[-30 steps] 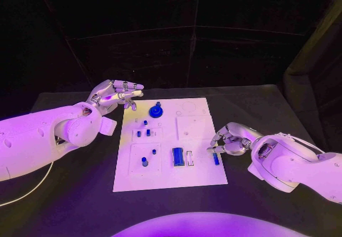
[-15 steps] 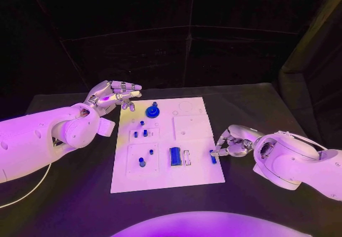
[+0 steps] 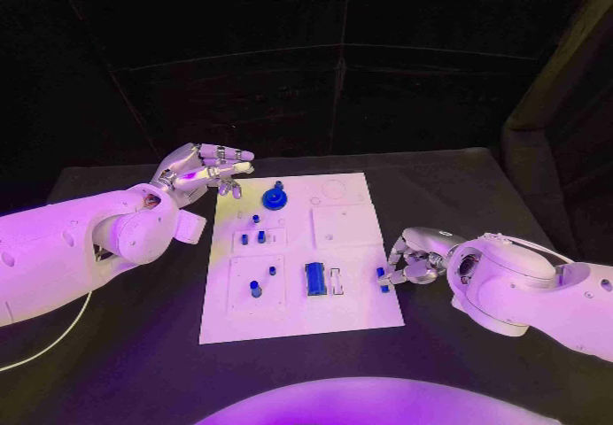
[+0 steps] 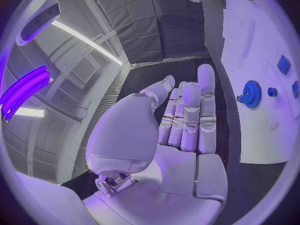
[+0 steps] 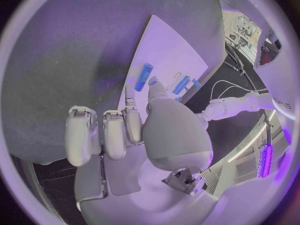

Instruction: Assemble the parts on the task board

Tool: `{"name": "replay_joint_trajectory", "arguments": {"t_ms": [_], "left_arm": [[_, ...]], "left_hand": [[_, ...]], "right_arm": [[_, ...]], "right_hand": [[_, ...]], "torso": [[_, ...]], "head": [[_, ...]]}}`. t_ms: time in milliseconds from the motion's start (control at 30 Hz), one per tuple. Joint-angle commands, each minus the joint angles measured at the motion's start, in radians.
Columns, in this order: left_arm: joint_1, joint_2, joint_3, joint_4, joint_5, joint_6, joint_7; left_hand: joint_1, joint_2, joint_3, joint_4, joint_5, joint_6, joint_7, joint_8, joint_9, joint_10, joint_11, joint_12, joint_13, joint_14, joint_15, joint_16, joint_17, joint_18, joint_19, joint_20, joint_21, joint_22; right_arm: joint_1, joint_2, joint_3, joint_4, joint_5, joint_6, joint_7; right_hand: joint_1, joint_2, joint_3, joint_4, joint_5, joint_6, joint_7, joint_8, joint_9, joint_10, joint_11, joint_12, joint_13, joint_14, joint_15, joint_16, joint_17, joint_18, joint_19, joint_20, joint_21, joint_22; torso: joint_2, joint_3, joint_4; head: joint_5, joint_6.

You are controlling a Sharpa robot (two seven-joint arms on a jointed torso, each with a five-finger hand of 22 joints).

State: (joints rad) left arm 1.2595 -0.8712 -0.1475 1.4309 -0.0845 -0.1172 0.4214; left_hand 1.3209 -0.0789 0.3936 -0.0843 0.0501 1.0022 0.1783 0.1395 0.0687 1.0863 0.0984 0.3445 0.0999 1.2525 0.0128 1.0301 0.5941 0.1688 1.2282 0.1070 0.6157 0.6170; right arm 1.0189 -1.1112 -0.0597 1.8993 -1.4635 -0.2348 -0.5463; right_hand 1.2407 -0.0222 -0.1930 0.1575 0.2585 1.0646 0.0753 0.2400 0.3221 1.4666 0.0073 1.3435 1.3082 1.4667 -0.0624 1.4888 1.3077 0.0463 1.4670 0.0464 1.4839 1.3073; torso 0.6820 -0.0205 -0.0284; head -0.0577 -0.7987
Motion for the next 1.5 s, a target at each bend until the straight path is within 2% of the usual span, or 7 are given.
{"name": "replay_joint_trajectory", "arguments": {"t_ms": [33,700,933,1167,1233,1333,1500], "left_arm": [[0.001,0.000,0.000,0.000,0.003,0.012,0.007],[0.001,-0.006,0.000,0.004,0.003,0.012,0.006],[0.001,-0.006,0.000,0.005,0.003,0.012,0.006],[0.001,-0.006,0.000,0.003,0.003,0.012,0.006],[0.001,-0.005,0.000,0.003,0.003,0.014,0.006],[0.001,-0.003,0.000,0.003,0.003,0.016,0.006],[0.001,-0.002,0.000,0.002,0.003,0.014,0.006]], "left_hand": [[0.004,0.008,-0.005,0.000,0.001,-0.005,0.000,0.006,-0.001,-0.006,0.000,0.002,0.000,-0.005,-0.001,-0.002,-0.001,0.013,0.000,0.002,-0.004,-0.001],[0.004,0.009,-0.006,-0.001,0.001,-0.006,0.000,0.007,-0.001,-0.007,0.000,0.004,0.000,-0.006,-0.001,-0.002,-0.003,0.013,0.000,0.002,-0.005,-0.002],[0.004,0.009,-0.006,-0.001,0.001,-0.006,0.000,0.007,-0.001,-0.007,0.000,0.004,0.000,-0.006,-0.001,-0.002,-0.003,0.013,0.000,0.002,-0.005,-0.002],[0.004,0.009,-0.006,-0.001,0.001,-0.006,0.000,0.007,-0.001,-0.007,0.000,0.004,0.000,-0.006,-0.001,-0.002,-0.003,0.013,0.000,0.002,-0.005,-0.002],[0.004,0.009,-0.006,-0.001,0.001,-0.006,0.000,0.007,-0.001,-0.007,0.000,0.004,0.000,-0.006,-0.001,-0.002,-0.003,0.013,0.000,0.002,-0.005,-0.002],[0.004,0.009,-0.007,0.000,0.001,-0.006,0.000,0.008,-0.001,-0.008,0.000,0.005,0.000,-0.006,-0.001,-0.002,-0.003,0.013,0.000,0.002,-0.005,-0.002],[0.005,0.010,-0.006,-0.001,0.001,-0.006,0.000,0.008,-0.001,-0.008,0.000,0.005,0.000,-0.007,-0.001,-0.002,-0.004,0.013,0.000,0.002,-0.005,-0.002]], "right_arm": [[0.000,0.011,0.000,-0.003,-0.047,0.027,-0.019],[-0.012,0.078,-0.001,-0.035,-0.221,0.190,-0.082],[-0.012,0.084,-0.001,-0.034,-0.226,0.161,-0.102],[-0.012,0.071,-0.001,-0.009,-0.072,0.049,-0.083],[-0.012,0.068,-0.001,0.000,-0.008,0.000,-0.066],[-0.012,0.060,0.000,0.016,0.080,-0.075,-0.039],[-0.011,0.051,0.000,0.032,0.159,-0.146,-0.010]], "right_hand": [[0.019,0.009,-0.001,-0.011,0.006,-0.003,0.002,-0.002,0.005,0.023,-0.009,-0.005,0.121,0.076,-0.006,-0.003,0.124,-0.007,0.023,-0.006,-0.006,0.093],[0.145,0.027,0.044,-0.111,-0.076,-0.003,0.005,-0.012,0.019,0.015,-0.009,-0.026,0.113,0.075,-0.006,-0.006,0.120,-0.008,0.023,-0.006,-0.007,0.094],[0.151,0.074,0.086,-0.112,-0.031,-0.006,0.005,-0.027,0.011,0.015,-0.010,-0.025,0.115,0.075,-0.007,-0.006,0.122,-0.008,0.025,-0.006,-0.006,0.098],[0.148,0.110,0.176,-0.103,0.045,-0.005,0.001,-0.049,-0.007,0.018,-0.013,-0.019,0.120,0.076,-0.011,-0.003,0.126,-0.010,0.029,-0.011,-0.002,0.105],[0.149,0.101,0.226,-0.111,0.052,-0.004,0.006,-0.059,-0.016,0.015,-0.011,-0.023,0.120,0.076,-0.009,-0.003,0.125,-0.010,0.029,-0.011,-0.002,0.105],[0.086,0.031,0.379,-0.113,0.059,0.014,0.007,-0.074,-0.035,0.018,-0.011,-0.024,0.121,0.077,-0.006,-0.003,0.126,-0.010,0.030,-0.008,-0.001,0.108],[0.035,-0.014,0.473,-0.112,0.111,0.024,0.006,-0.074,-0.040,0.021,-0.009,-0.019,0.125,0.078,-0.007,0.000,0.130,-0.011,0.033,-0.007,0.003,0.114]], "torso": [[-0.001,-0.0003,0.0003],[-0.002,-0.0016,0.0006],[-0.002,-0.0005,0.0007],[-0.002,0.0000,-0.0013],[-0.002,-0.0017,-0.0004],[-0.001,-0.0011,0.0021],[-0.001,-0.0020,0.0019]], "head": [[0.000,-0.001],[0.005,0.000],[0.007,0.003],[0.010,0.007],[0.011,0.010],[0.012,0.010],[0.013,0.008]]}}
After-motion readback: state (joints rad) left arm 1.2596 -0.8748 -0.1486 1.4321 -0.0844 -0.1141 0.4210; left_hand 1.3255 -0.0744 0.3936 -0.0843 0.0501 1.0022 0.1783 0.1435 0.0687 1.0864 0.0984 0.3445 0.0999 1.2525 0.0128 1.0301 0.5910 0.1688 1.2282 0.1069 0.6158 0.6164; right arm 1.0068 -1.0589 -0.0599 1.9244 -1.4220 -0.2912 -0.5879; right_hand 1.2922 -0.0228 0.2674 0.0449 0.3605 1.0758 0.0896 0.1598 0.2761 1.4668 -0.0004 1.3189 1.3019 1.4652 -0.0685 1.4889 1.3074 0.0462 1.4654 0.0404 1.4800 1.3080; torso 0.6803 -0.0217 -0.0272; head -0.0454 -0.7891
